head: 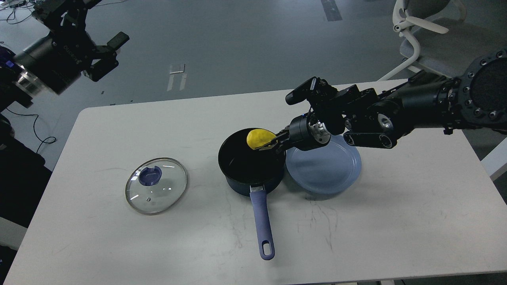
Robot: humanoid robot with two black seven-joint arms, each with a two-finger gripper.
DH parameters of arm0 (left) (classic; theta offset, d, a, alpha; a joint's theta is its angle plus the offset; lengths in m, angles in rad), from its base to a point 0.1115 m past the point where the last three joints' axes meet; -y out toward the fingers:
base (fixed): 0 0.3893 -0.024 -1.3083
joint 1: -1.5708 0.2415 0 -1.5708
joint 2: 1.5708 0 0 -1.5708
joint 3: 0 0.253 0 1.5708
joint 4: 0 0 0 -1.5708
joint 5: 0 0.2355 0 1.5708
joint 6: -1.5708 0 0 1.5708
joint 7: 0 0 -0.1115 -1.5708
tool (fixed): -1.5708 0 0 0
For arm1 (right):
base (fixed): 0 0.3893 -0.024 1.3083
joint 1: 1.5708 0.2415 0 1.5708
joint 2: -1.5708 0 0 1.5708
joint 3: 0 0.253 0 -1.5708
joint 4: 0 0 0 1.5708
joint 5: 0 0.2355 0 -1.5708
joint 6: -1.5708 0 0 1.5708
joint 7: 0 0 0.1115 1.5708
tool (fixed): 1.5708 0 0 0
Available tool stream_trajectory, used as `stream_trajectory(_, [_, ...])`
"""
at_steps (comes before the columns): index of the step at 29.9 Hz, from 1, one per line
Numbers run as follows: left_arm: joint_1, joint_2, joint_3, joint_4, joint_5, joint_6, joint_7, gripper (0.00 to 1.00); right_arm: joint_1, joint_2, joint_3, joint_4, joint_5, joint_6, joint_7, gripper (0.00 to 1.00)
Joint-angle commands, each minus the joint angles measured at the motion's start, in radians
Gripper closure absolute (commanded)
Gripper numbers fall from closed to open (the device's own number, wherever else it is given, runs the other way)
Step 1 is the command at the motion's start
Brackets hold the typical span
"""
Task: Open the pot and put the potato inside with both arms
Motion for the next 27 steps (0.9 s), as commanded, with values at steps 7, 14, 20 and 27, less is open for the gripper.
stream_trajectory(7, [0.0,0.001,0.0,0.0,0.0,0.0,0.0,0.02,-0.001,0.0,0.003,0.0,0.013,0.0,0.0,0.02])
stream_trajectory(14, [0.0,0.003,0.0,0.0,-0.002,0.0,-0.002,0.02,0.022,0.0,0.073,-0.009,0.088,0.009,0.0,0.01])
stream_trajectory(20, [0.003,0.006,0.0,0.002,-0.002,-0.002,-0.003,0.02,-0.02,-0.107,0.269,-0.002,0.111,0.022,0.0,0.01])
stream_trajectory(27, [0.034,-0.006,0.0,0.003,-0.006,0.005,-0.009,0.02,-0.205,-0.337,0.59,-0.003,0.269,0.055,0.0,0.01])
